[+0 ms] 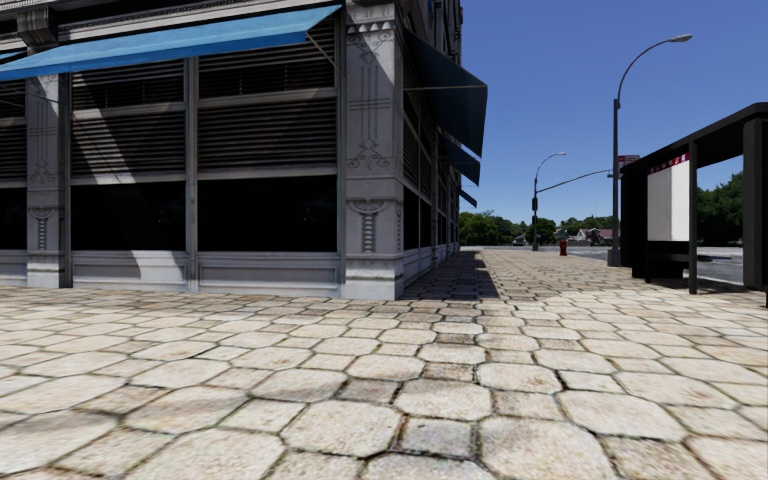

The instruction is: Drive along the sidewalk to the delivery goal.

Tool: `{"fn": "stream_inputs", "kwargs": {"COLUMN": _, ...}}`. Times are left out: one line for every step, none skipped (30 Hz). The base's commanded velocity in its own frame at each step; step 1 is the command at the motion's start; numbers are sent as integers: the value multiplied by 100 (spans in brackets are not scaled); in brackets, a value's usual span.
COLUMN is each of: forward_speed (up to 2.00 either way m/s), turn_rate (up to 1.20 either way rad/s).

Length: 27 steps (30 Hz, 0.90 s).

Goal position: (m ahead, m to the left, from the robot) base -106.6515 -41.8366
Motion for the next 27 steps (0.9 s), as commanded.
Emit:
{"fn": "stream_inputs", "kwargs": {"forward_speed": 0, "turn_rate": 0}}
{"fn": "stream_inputs", "kwargs": {"forward_speed": 0, "turn_rate": 0}}
{"fn": "stream_inputs", "kwargs": {"forward_speed": 0, "turn_rate": 0}}
{"fn": "stream_inputs", "kwargs": {"forward_speed": 0, "turn_rate": 0}}
{"fn": "stream_inputs", "kwargs": {"forward_speed": 0, "turn_rate": 0}}
{"fn": "stream_inputs", "kwargs": {"forward_speed": 0, "turn_rate": 0}}
{"fn": "stream_inputs", "kwargs": {"forward_speed": 0, "turn_rate": 0}}
{"fn": "stream_inputs", "kwargs": {"forward_speed": 0, "turn_rate": 0}}
{"fn": "stream_inputs", "kwargs": {"forward_speed": 0, "turn_rate": 0}}
{"fn": "stream_inputs", "kwargs": {"forward_speed": 0, "turn_rate": 0}}
{"fn": "stream_inputs", "kwargs": {"forward_speed": 0, "turn_rate": 0}}
{"fn": "stream_inputs", "kwargs": {"forward_speed": 0, "turn_rate": 0}}
{"fn": "stream_inputs", "kwargs": {"forward_speed": 0, "turn_rate": 0}}
{"fn": "stream_inputs", "kwargs": {"forward_speed": 0, "turn_rate": 0}}
{"fn": "stream_inputs", "kwargs": {"forward_speed": 0, "turn_rate": 0}}
{"fn": "stream_inputs", "kwargs": {"forward_speed": 0, "turn_rate": 0}}
{"fn": "stream_inputs", "kwargs": {"forward_speed": 0, "turn_rate": 0}}
{"fn": "stream_inputs", "kwargs": {"forward_speed": 0, "turn_rate": 0}}
{"fn": "stream_inputs", "kwargs": {"forward_speed": 0, "turn_rate": 0}}
{"fn": "stream_inputs", "kwargs": {"forward_speed": 0, "turn_rate": 0}}
{"fn": "stream_inputs", "kwargs": {"forward_speed": 0, "turn_rate": 0}}
{"fn": "stream_inputs", "kwargs": {"forward_speed": 0, "turn_rate": 0}}
{"fn": "stream_inputs", "kwargs": {"forward_speed": 0, "turn_rate": 0}}
{"fn": "stream_inputs", "kwargs": {"forward_speed": 0, "turn_rate": 0}}
{"fn": "stream_inputs", "kwargs": {"forward_speed": 0, "turn_rate": 0}}
{"fn": "stream_inputs", "kwargs": {"forward_speed": 0, "turn_rate": 0}}
{"fn": "stream_inputs", "kwargs": {"forward_speed": 0, "turn_rate": 0}}
